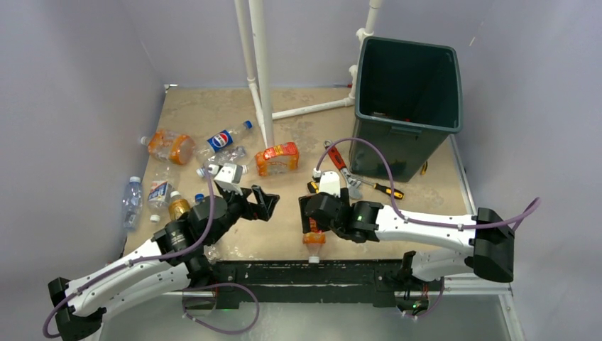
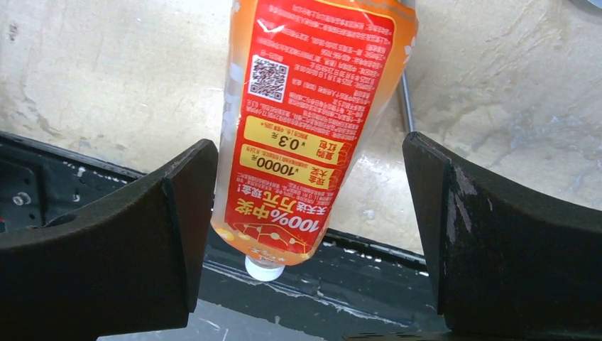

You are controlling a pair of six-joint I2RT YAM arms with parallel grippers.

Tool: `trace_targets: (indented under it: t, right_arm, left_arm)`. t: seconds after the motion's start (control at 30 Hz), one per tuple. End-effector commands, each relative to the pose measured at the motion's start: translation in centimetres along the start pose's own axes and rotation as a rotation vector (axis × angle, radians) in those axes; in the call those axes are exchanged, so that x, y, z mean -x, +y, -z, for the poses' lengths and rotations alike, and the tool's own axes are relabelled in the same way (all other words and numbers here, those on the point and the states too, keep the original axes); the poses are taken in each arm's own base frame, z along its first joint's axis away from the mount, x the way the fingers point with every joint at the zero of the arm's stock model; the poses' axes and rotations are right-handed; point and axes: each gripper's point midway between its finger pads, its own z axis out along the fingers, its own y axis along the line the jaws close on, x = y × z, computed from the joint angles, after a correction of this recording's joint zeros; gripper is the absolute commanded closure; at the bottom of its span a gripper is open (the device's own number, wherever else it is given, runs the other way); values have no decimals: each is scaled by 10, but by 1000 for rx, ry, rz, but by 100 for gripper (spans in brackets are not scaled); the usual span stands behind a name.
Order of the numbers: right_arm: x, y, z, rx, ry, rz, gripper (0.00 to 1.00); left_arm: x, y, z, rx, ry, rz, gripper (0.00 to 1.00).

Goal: Put the plastic bottles in the bin
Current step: Pick up the plastic bottle from the corner of the board.

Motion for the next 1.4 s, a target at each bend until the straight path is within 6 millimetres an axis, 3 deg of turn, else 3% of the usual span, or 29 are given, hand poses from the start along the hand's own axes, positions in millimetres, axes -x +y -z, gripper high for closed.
trace_targets:
  t: [0.0,0.2,0.33,0.5,0.73,0.87,0.97,1.03,1.17,1.37]
  right_arm:
    - [3,-3,1,-21,-4,-5,1]
    - [-7,6,-17,1,45,12,1]
    - [-7,5,-23,26,53,8,7]
    - [11,16,-7,120,-6,4,30]
    - [51,31,31,252,-104,24,56]
    - [107,50,81,425,-306,-14,59]
    - [157,67,155,705,-590,-69,60]
    - [178,68,194,833,-757,-98,60]
    - [208,68,246,981,-1014,-140,61]
    - [225,74,292,1184,-1265,-216,63]
  left_arm:
    - [3,9,5,30,-30,33,6]
    - [5,11,10,27,-40,42,6]
    - [7,9,14,11,-47,55,6]
    - [17,8,22,-11,-84,78,6]
    - [39,5,34,-41,-169,115,6]
    - [60,2,45,-74,-255,175,6]
    - [85,-10,62,-176,-368,249,4]
    - [104,-22,78,-282,-454,297,3]
    - [138,-46,114,-491,-601,347,1]
    - [140,-97,131,-755,-568,259,1]
